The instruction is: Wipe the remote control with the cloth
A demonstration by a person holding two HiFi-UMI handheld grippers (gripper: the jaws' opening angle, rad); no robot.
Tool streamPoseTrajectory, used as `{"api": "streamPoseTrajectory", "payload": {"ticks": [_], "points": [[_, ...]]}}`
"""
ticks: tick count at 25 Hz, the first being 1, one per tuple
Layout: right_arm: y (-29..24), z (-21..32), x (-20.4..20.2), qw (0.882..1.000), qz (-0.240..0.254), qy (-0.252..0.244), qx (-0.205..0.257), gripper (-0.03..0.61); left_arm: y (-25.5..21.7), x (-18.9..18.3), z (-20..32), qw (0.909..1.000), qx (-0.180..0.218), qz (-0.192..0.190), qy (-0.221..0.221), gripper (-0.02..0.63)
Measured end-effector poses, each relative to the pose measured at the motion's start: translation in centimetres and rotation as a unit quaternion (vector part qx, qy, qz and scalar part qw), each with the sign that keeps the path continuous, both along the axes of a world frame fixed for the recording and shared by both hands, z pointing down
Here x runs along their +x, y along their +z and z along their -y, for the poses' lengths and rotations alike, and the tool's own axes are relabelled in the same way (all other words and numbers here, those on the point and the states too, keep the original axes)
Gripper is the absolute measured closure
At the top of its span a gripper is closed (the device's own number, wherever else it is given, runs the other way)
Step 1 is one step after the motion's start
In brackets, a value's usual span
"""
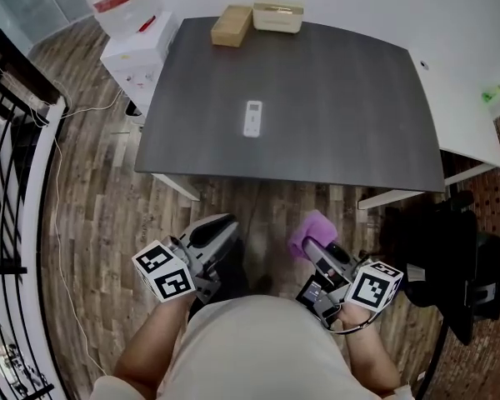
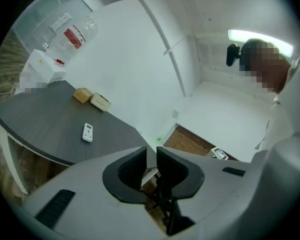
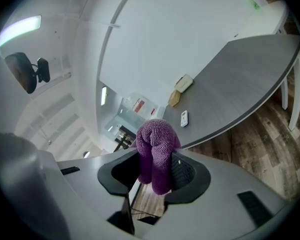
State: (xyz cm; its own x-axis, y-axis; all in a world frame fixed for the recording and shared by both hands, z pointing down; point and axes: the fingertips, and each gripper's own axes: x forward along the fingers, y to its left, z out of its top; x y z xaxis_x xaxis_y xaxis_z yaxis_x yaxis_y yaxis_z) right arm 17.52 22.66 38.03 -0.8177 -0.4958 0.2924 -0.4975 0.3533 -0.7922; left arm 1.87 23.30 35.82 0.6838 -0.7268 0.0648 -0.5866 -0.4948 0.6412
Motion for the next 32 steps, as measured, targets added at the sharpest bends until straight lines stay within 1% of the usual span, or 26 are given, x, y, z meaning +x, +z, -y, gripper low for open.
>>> {"api": "streamPoseTrajectory", "payload": {"ticks": [5, 7, 9, 11, 13, 15, 18, 19, 21, 26, 29, 32], "points": [[0.5, 5.5, -2.4, 0.999, -0.042, 0.016, -0.006, 0.442, 3.0, -2.4, 6.8, 0.9971, -0.021, 0.069, 0.024, 0.530], [0.8, 7.7, -3.2, 0.998, -0.057, 0.024, -0.013, 0.442, 4.0, -3.1, 9.5, 0.9951, -0.030, 0.087, 0.036, 0.501], [1.2, 9.7, -4.1, 0.997, -0.070, 0.029, -0.020, 0.442, 5.0, -4.1, 11.8, 0.9940, -0.051, 0.084, 0.048, 0.497], [1.6, 11.8, -5.1, 0.996, -0.084, 0.031, -0.025, 0.442, 5.9, -5.0, 13.8, 0.9931, -0.074, 0.068, 0.060, 0.499], [2.1, 13.7, -6.1, 0.994, -0.099, 0.029, -0.028, 0.442, 7.0, -5.9, 15.5, 0.9918, -0.086, 0.064, 0.069, 0.499], [3.0, 15.4, -7.0, 0.992, -0.120, 0.024, -0.032, 0.442, 8.1, -6.5, 17.0, 0.9900, -0.088, 0.081, 0.075, 0.497], [4.7, 17.9, -8.2, 0.987, -0.154, 0.014, -0.038, 0.442, 9.7, -7.1, 19.0, 0.9855, -0.090, 0.115, 0.088, 0.441], [5.3, 18.8, -8.6, 0.985, -0.167, 0.010, -0.038, 0.442, 10.2, -7.2, 19.6, 0.9833, -0.093, 0.125, 0.094, 0.431], [6.3, 20.4, -9.4, 0.980, -0.193, 0.001, -0.037, 0.442, 11.3, -7.0, 20.8, 0.9780, -0.111, 0.138, 0.110, 0.430], [8.4, 24.4, -11.1, 0.964, -0.263, -0.038, -0.028, 0.442, 14.5, -5.7, 23.1, 0.9644, -0.156, 0.166, 0.133, 0.431], [9.7, 26.5, -11.6, 0.951, -0.301, -0.068, -0.016, 0.442, 15.9, -4.8, 24.2, 0.9575, -0.175, 0.185, 0.136, 0.431], [11.3, 28.3, -12.9, 0.940, -0.324, -0.106, -0.008, 0.442, 16.7, -4.8, 25.8, 0.9550, -0.185, 0.196, 0.123, 0.431]]}}
